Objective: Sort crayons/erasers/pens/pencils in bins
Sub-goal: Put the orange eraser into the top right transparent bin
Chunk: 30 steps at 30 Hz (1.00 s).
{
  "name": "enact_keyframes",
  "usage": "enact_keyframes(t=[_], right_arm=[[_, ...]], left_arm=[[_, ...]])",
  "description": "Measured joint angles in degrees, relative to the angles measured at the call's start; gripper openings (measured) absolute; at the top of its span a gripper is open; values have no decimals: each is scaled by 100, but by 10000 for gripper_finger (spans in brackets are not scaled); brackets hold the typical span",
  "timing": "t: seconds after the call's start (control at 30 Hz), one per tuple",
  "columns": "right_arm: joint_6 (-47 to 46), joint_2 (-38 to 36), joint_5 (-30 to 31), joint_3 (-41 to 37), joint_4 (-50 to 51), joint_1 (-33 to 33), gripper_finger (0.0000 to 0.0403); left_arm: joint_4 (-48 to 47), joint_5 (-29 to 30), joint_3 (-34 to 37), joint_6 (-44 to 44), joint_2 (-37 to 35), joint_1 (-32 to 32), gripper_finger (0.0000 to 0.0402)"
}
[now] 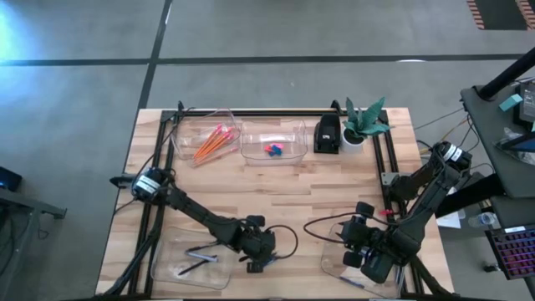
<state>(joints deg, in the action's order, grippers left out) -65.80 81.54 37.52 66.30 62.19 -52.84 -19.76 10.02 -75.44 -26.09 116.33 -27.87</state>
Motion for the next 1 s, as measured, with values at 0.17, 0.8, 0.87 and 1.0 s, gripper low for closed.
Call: enact_keyframes(t=[0.17, 0.8, 0.87, 1.0], right_arm=[[2, 0, 0, 0, -3, 0, 134], [50, -2, 13, 0, 2, 0, 134], [46, -2, 13, 0, -3, 0, 134], [47, -2, 22, -2, -9, 0, 134]], left_arm=[[-90, -57, -86, 122, -50, 6, 15], [-624, 1736, -154, 1480, -2129, 1150, 13], [-529, 1871, -114, 1468, -2239, 1562, 12], [-491, 1888, -13, 1313, -2191, 2487, 12]])
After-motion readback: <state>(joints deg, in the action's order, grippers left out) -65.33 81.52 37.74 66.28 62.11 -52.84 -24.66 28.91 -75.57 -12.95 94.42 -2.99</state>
